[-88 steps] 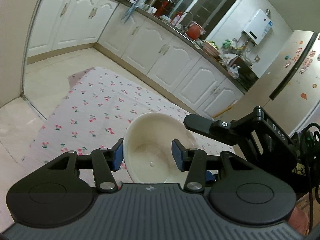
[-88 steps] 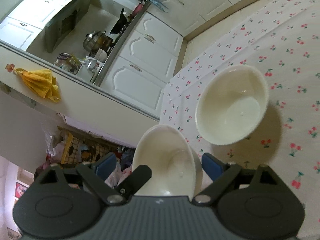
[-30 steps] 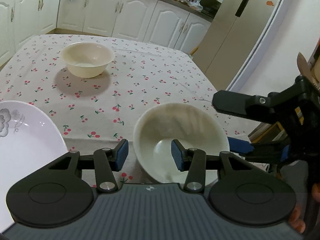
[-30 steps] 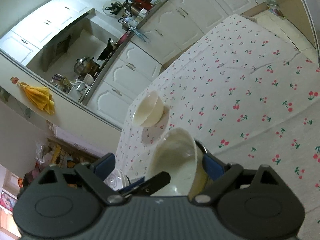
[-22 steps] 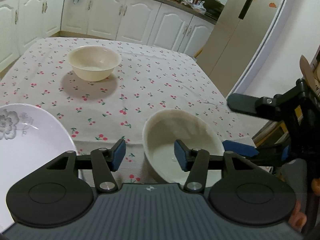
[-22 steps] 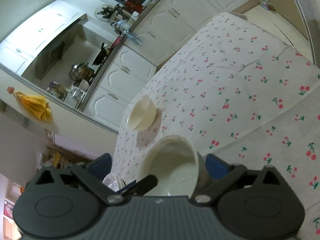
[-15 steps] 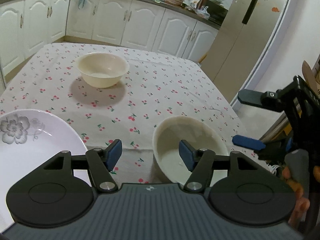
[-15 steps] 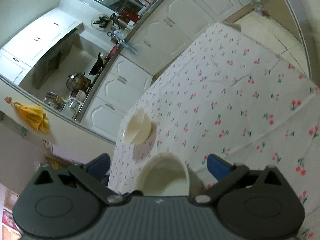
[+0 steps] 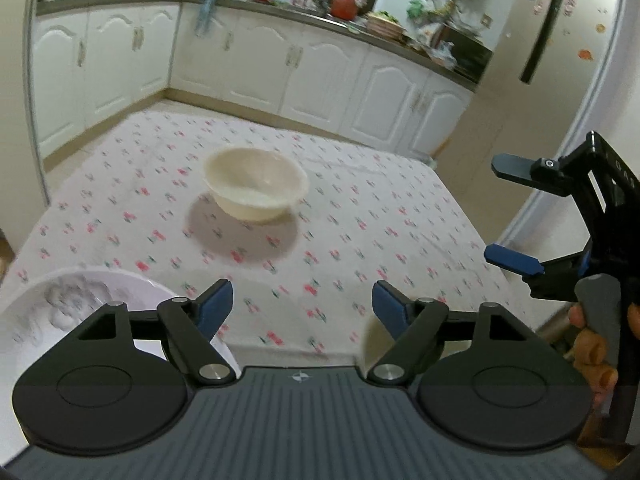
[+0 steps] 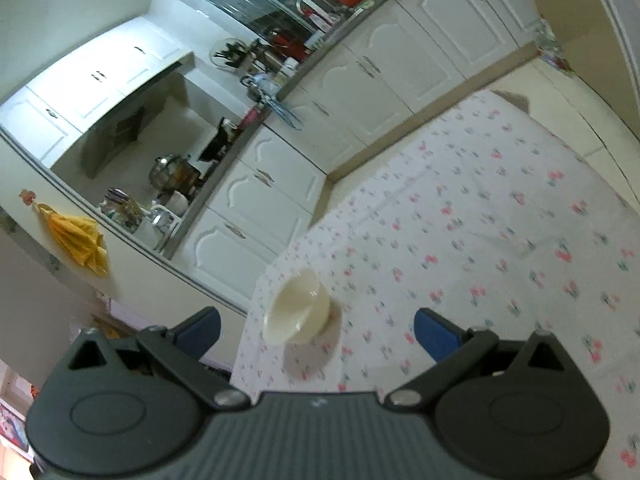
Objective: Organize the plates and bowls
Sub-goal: 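Move both tools to the second cream plastic bowl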
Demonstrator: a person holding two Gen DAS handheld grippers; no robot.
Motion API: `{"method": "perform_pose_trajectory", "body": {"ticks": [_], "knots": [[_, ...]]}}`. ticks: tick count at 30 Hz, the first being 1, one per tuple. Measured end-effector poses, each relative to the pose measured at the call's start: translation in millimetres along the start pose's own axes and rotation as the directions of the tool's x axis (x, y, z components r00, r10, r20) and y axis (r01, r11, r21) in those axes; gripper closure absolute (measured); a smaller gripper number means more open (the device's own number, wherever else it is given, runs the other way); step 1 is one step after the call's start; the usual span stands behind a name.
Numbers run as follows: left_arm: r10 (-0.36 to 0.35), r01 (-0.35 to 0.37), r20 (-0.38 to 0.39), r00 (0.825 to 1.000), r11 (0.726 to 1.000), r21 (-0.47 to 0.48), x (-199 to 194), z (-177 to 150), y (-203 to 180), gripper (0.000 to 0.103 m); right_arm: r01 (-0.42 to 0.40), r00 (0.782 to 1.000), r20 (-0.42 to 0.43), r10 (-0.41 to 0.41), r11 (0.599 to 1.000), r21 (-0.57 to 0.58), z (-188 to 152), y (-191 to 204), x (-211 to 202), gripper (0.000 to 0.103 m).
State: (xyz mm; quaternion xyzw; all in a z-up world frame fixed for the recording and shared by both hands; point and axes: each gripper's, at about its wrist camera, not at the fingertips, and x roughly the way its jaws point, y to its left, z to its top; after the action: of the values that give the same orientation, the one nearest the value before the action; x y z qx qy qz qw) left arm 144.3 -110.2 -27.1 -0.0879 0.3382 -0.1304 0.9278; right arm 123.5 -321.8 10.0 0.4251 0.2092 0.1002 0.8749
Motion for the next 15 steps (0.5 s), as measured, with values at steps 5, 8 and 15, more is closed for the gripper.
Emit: {"method": "perform_pose_trajectory", "body": {"ticks": [5, 8, 15], "knots": [[0.038, -0.037, 0.014, 0.999, 0.999, -0.022, 4.5, 15.3, 5.4, 0.006, -0.074, 0.997, 0.011, 0.074, 0.997, -0.014, 15.6, 2.0, 17.5, 0.001], [0.064, -0.063, 0.019, 0.998, 0.997, -0.035, 7.6, 20.5, 9.4, 0.005, -0.113, 0.993, 0.023, 0.114, 0.993, -0.045, 27.1, 3.8, 27.5, 0.001], [0.126, -0.126, -0.010, 0.992, 0.990, -0.058, 42.0, 40.9, 12.5, 0.005, -0.180, 0.982, 0.048, 0.182, 0.983, -0.046, 52.9, -10.4, 48.8, 0.001]]}}
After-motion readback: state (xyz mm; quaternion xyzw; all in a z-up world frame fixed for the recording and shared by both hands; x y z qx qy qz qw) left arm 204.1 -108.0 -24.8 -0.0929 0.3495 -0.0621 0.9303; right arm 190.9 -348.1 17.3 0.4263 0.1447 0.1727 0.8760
